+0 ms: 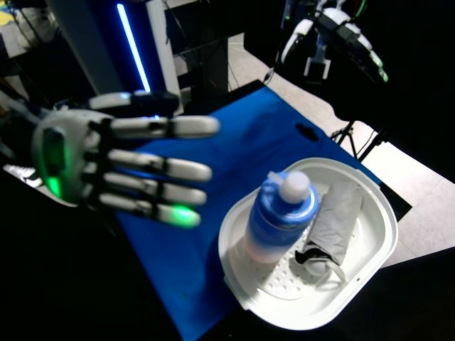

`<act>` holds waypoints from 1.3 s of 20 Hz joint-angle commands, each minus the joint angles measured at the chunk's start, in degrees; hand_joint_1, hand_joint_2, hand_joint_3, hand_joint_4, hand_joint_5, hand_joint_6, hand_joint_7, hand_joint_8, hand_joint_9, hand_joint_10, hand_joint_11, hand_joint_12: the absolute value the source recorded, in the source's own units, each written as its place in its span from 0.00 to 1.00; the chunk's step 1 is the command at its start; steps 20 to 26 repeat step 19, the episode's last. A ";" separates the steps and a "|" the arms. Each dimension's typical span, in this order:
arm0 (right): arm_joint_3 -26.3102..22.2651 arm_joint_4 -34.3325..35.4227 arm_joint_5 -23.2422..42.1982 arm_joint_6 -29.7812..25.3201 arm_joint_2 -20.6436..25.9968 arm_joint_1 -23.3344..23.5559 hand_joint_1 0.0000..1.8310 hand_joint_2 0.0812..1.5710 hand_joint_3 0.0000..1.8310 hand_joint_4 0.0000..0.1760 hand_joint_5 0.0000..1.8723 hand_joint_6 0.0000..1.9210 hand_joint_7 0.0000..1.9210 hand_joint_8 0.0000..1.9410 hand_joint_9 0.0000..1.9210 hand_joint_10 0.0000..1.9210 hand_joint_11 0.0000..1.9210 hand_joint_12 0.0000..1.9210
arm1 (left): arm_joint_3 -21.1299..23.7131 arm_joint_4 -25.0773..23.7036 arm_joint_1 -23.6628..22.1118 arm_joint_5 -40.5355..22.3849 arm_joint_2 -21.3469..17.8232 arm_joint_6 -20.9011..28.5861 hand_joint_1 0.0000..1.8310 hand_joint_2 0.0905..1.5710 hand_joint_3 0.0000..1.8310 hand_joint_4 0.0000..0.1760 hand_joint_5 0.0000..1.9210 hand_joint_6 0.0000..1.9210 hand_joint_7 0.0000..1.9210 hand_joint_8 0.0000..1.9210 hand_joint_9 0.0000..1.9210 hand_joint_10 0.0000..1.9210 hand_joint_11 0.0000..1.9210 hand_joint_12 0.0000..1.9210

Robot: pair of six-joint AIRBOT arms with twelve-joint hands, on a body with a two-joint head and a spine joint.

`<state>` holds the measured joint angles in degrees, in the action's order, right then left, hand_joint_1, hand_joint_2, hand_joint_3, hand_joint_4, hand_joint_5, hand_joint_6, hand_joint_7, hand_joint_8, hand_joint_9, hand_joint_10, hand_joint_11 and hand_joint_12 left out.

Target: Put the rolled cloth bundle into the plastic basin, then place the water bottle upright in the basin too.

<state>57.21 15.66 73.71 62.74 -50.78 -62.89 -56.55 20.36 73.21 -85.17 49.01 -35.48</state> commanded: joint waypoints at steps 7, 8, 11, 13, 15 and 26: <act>-7.62 7.16 20.38 -0.25 4.37 -12.87 0.38 0.57 0.00 0.80 0.00 0.00 0.00 0.00 0.00 0.00 0.00 0.00 | 3.48 3.92 5.82 -14.01 -1.61 -0.20 0.12 0.59 0.00 1.00 0.00 0.00 0.00 0.00 0.00 0.00 0.00 0.00; -8.02 7.43 20.50 -0.25 4.35 -13.26 0.38 0.57 0.00 0.81 0.00 0.00 0.00 0.00 0.00 0.00 0.00 0.00 | 4.14 4.55 6.55 -14.04 -1.91 -0.38 0.12 0.59 0.00 1.00 0.00 0.00 0.00 0.00 0.00 0.00 0.00 0.00; -8.50 8.63 21.51 -0.25 4.05 -14.48 0.37 0.59 0.01 0.84 0.00 0.00 0.00 0.00 0.00 0.00 0.00 0.00 | 4.38 5.08 7.20 -14.04 -1.85 -0.33 0.13 0.57 0.00 1.00 0.00 0.00 0.00 0.00 0.00 0.00 0.00 0.00; -8.60 8.83 22.57 -0.25 4.06 -14.65 0.36 0.60 0.01 0.82 0.00 0.00 0.00 0.00 0.00 0.00 0.00 0.00 | 4.47 5.25 7.20 -14.04 -1.89 -0.33 0.12 0.57 0.00 1.00 0.00 0.00 0.00 0.00 0.00 0.00 0.00 0.00; -8.72 8.85 22.97 -0.25 4.01 -14.66 0.36 0.61 0.01 0.72 0.00 0.00 0.01 0.00 0.00 0.00 0.00 0.00 | 4.47 5.35 7.20 -14.04 -1.88 -0.33 0.12 0.56 0.00 1.00 0.00 0.00 0.00 0.00 0.00 0.00 0.00 0.00; -8.72 8.84 23.64 -0.25 4.03 -14.66 0.37 0.61 0.00 0.71 0.00 0.00 0.02 0.00 0.00 0.00 0.00 0.00 | 4.58 5.35 7.17 -14.04 -1.88 -0.37 0.13 0.56 0.00 1.00 0.00 0.00 0.00 0.00 0.00 0.00 0.00 0.00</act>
